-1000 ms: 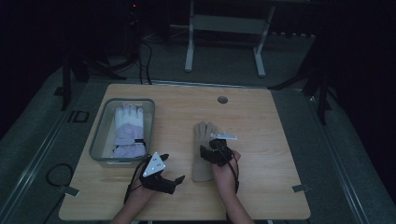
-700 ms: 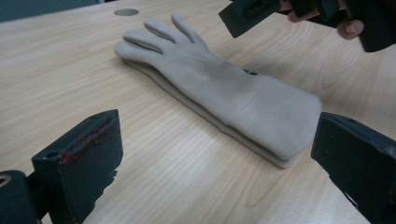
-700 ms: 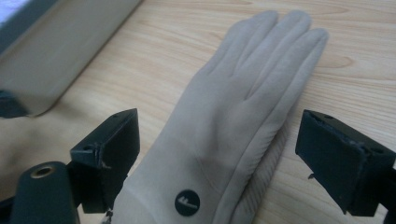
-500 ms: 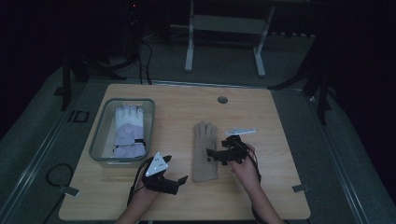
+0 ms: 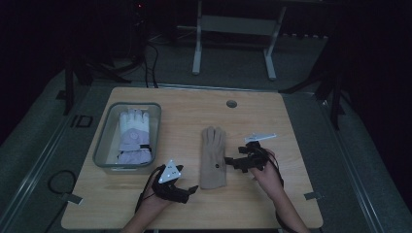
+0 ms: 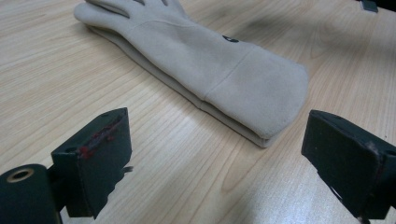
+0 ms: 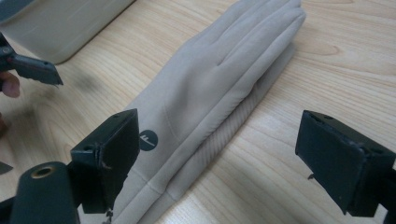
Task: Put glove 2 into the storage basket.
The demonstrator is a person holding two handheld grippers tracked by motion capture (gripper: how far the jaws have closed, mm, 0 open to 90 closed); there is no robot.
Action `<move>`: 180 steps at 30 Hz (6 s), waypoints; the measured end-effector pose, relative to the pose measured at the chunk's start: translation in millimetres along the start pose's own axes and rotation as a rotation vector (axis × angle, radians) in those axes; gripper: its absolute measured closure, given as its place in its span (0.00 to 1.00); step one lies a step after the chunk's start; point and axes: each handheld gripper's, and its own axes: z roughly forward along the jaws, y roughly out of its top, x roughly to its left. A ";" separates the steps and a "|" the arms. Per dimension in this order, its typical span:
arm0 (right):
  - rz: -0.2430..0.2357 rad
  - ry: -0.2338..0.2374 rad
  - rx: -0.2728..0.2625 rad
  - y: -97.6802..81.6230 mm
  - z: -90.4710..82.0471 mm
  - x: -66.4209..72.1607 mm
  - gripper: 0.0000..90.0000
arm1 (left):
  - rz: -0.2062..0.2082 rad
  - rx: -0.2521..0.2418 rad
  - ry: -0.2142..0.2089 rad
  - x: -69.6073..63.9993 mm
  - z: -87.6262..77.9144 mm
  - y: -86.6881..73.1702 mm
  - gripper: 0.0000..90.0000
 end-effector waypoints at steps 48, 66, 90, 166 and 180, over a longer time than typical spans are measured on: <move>0.082 0.086 0.062 15.8 75.3 -19.8 0.73 | 0.296 0.192 -0.187 -17.0 68.1 34.0 0.33; -0.215 -0.125 0.090 31.6 73.1 19.2 0.83 | 0.359 0.251 -0.125 -24.6 68.5 38.0 0.45; -0.200 -0.080 0.028 61.7 59.9 34.3 0.85 | 0.378 0.352 -0.087 -8.9 42.7 74.8 0.91; -0.260 0.105 0.125 194.9 221.3 171.2 0.57 | 0.156 0.454 0.133 127.4 -125.6 28.4 0.86; -0.277 0.130 0.043 200.8 181.9 166.3 0.20 | 0.052 0.328 0.198 125.0 -140.0 50.3 0.19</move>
